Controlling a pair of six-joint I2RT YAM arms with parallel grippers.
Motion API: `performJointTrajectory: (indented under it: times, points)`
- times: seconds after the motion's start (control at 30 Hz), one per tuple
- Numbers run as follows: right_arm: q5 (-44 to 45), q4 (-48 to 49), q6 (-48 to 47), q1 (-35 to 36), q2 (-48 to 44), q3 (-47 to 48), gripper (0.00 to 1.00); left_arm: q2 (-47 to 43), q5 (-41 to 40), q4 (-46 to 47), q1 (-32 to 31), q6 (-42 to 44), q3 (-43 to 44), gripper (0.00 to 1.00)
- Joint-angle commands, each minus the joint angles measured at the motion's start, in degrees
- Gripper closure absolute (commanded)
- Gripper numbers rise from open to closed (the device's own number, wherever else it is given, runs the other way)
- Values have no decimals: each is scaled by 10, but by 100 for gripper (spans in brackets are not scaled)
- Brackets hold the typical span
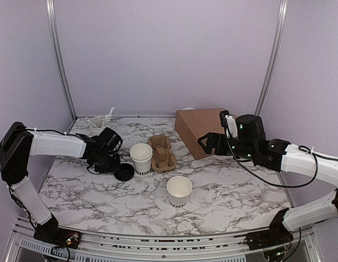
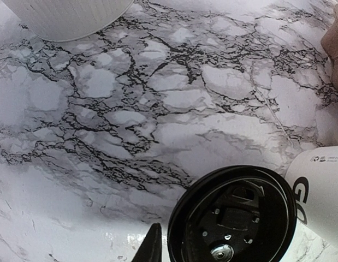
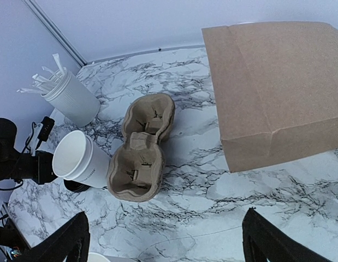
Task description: Pack the takeout coffee
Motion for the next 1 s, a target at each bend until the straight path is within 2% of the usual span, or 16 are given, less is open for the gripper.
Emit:
performJointTrajectory:
  times: [0.0, 0.5, 0.67, 0.97]
  points:
    - [5, 5, 3, -4, -9, 4, 6, 11, -14, -17, -4, 10, 14, 82]
    - [7, 4, 4, -4, -12, 0, 6, 20, -19, -23, -11, 16, 29, 83]
    - [7, 4, 4, -4, -11, -1, 6, 18, -30, -32, -11, 20, 30, 90]
    - [5, 8, 5, -4, -9, 0, 6, -3, -41, -46, -11, 24, 29, 96]
